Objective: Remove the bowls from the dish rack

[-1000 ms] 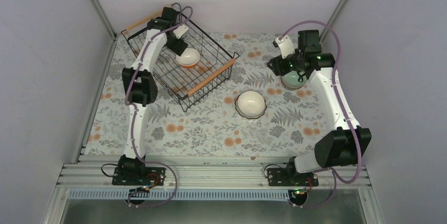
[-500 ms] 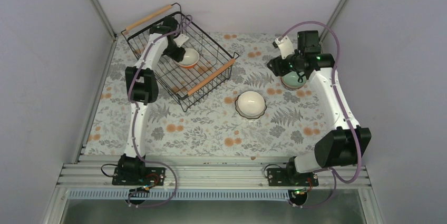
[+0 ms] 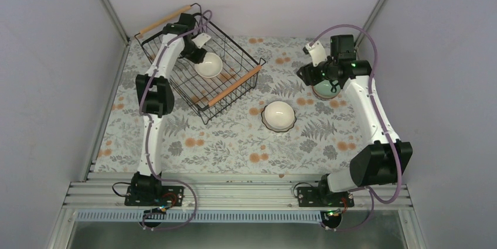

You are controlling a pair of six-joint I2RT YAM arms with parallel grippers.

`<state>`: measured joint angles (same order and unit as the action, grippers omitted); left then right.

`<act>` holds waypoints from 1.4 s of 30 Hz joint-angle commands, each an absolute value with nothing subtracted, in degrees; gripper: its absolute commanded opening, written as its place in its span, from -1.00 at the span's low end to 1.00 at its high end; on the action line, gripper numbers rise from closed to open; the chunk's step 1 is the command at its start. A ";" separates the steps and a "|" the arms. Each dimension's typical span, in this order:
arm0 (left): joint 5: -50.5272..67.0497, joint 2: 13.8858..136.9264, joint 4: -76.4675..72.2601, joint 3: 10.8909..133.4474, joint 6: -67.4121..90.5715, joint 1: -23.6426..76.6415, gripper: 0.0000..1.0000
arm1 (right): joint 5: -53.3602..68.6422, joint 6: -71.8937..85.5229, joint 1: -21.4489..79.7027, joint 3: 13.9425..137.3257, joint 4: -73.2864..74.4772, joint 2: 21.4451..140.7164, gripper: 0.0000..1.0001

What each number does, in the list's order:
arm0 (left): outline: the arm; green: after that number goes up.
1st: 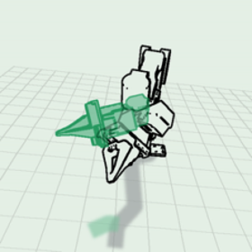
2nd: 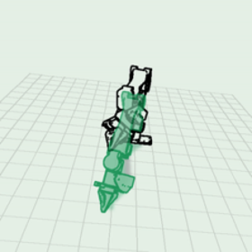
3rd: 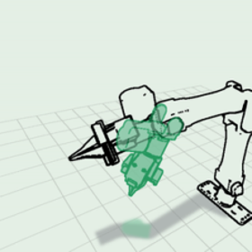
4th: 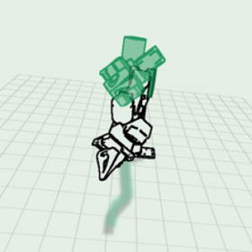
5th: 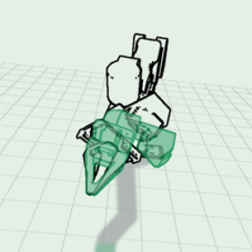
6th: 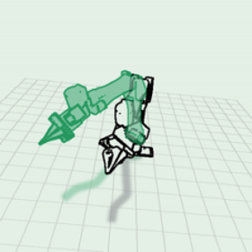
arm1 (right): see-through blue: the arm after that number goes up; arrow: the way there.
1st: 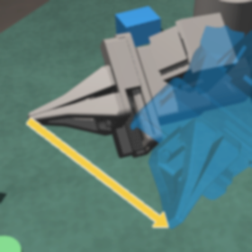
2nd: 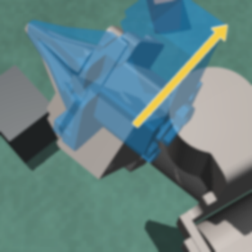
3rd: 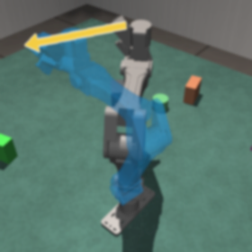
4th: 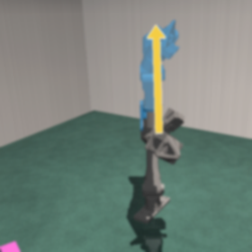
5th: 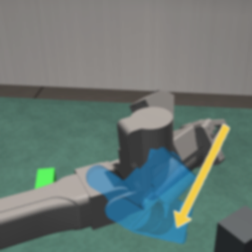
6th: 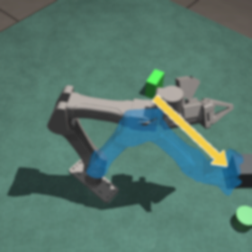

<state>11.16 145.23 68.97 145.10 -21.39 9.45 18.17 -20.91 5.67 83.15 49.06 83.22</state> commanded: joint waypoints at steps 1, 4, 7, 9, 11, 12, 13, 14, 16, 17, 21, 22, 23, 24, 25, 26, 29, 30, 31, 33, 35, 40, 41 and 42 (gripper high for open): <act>12.59 136.65 68.84 147.52 -21.36 9.08 -0.95 | 17.75 -20.06 6.21 82.37 48.08 81.52 0.22; 17.10 129.56 68.44 147.45 -22.15 9.32 -0.95 | 17.19 -19.90 6.21 82.28 47.84 81.11 0.22; 22.11 120.97 65.15 142.57 -23.05 9.94 -0.95 | 15.83 -19.44 6.24 81.88 47.17 80.41 0.22; 23.96 115.52 62.05 138.41 -23.22 11.05 -0.95 | 14.95 -19.25 6.22 81.46 46.63 79.77 0.22; 25.77 111.58 61.07 135.83 -23.70 12.78 -0.92 | 13.82 -19.14 6.11 81.14 46.29 79.30 0.22; 26.88 110.18 61.27 135.24 -23.84 13.89 -0.90 | 13.03 -19.12 6.12 80.94 46.16 79.15 0.22; 28.51 109.27 61.82 134.81 -24.01 15.10 -0.88 | 12.23 -19.04 6.13 80.87 46.00 78.94 0.22; 30.29 108.72 62.54 134.47 -24.18 16.18 -0.86 | 11.36 -18.87 6.12 80.67 45.85 78.79 0.22; 32.43 108.78 64.95 134.66 -25.09 19.21 -0.83 | 9.05 -18.17 5.74 80.44 45.23 78.28 0.22; 33.06 109.21 66.33 134.91 -25.90 21.12 -0.83 | 7.96 -17.66 5.39 80.28 44.66 77.99 0.22; 31.44 112.35 68.92 134.61 -27.63 27.99 -0.83 | 6.10 -15.87 2.11 79.64 41.45 75.02 0.24; 30.43 113.62 68.98 134.75 -27.56 29.66 -0.84 | 5.62 -15.49 1.36 79.32 40.39 74.06 0.25; 29.87 114.87 69.18 135.17 -27.44 31.20 -0.84 | 4.84 -15.27 0.50 78.98 39.37 72.87 0.28; 28.71 116.90 69.62 135.89 -27.53 33.26 -0.85 | 4.38 -15.13 -0.27 78.78 38.88 72.16 0.29; 27.69 118.41 70.09 136.88 -27.55 34.33 -0.85 | 4.05 -15.12 -0.99 78.60 38.84 71.72 0.29; 26.59 120.15 70.52 137.67 -27.51 36.21 -0.86 | 3.75 -15.16 -1.62 78.47 38.81 71.30 0.30; 23.39 125.08 72.16 141.60 -27.60 39.94 -0.90 | 3.32 -15.46 -3.20 77.50 39.08 70.11 0.30; 22.49 126.68 72.64 142.94 -27.60 41.05 -0.90 | 3.30 -15.59 -3.71 77.14 39.05 69.76 0.30; 22.05 128.23 73.14 144.28 -27.67 42.00 -0.91 | 3.37 -15.73 -4.17 76.82 39.16 69.44 0.30; 20.81 130.92 73.80 146.35 -27.94 43.66 -0.92 | 3.95 -15.90 -5.03 76.60 39.49 68.87 0.30; 18.25 132.98 73.58 147.48 -28.04 45.07 -0.94 | 4.67 -15.99 -5.39 76.60 39.93 68.37 0.31; 13.56 136.55 72.07 148.51 -27.64 47.14 -0.95 | 6.61 -16.39 -5.71 76.48 40.87 68.03 0.31; 12.68 137.17 71.81 148.39 -27.75 47.50 -0.95 | 6.93 -16.47 -5.70 76.30 40.92 67.98 0.31; 11.86 137.79 71.66 148.41 -27.89 47.81 -0.95 | 7.33 -16.52 -5.66 76.06 40.83 67.96 0.31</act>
<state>16.40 135.74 72.88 146.28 -27.62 47.07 5.52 -16.45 -5.10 77.08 41.06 69.36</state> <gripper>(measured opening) 0.075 0.655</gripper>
